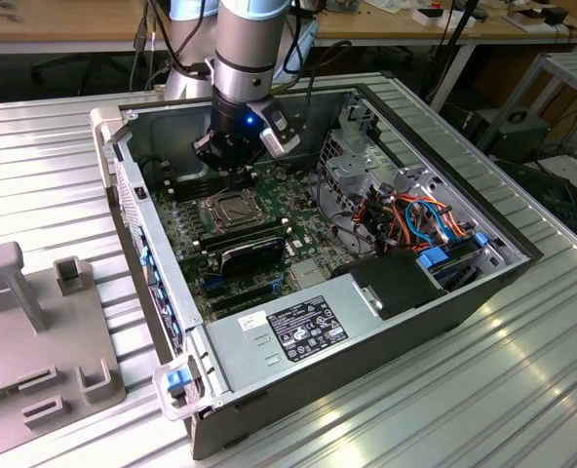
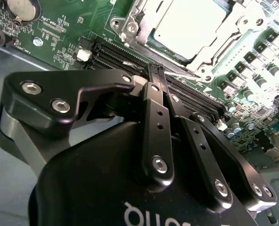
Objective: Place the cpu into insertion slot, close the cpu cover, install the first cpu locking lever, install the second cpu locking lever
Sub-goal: 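Install the first cpu locking lever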
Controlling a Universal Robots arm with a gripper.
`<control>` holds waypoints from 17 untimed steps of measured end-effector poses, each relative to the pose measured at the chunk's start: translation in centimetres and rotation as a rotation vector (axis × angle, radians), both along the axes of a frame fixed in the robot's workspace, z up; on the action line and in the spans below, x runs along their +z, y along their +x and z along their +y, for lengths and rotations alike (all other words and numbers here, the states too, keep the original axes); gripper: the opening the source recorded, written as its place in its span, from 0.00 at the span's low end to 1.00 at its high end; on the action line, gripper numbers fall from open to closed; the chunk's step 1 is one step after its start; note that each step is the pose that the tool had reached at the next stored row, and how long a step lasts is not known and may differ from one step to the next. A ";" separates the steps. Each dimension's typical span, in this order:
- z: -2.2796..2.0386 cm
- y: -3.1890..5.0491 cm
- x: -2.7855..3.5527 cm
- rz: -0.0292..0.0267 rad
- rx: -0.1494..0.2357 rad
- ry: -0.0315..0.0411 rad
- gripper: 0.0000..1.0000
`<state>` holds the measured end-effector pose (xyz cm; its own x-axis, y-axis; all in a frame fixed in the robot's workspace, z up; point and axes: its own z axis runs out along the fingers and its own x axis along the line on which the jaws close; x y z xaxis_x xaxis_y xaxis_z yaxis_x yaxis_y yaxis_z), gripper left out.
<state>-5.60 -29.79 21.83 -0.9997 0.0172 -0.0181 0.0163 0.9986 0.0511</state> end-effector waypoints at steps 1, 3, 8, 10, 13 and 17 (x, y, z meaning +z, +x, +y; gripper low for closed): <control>0.03 0.15 -0.02 -0.0001 0.001 0.0001 0.11; 0.06 0.61 -0.11 -0.0003 0.004 0.0007 0.11; -0.25 0.61 -0.56 -0.0003 0.004 0.0068 0.11; -0.36 0.61 -0.75 -0.0002 0.004 0.0090 0.11; -0.40 0.60 -1.04 -0.0002 0.003 0.0120 0.11; -0.40 0.67 -1.16 0.0001 0.004 0.0131 0.11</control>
<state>-4.93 -30.19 20.68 -0.9997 0.0136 -0.0179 0.0125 0.9979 0.0642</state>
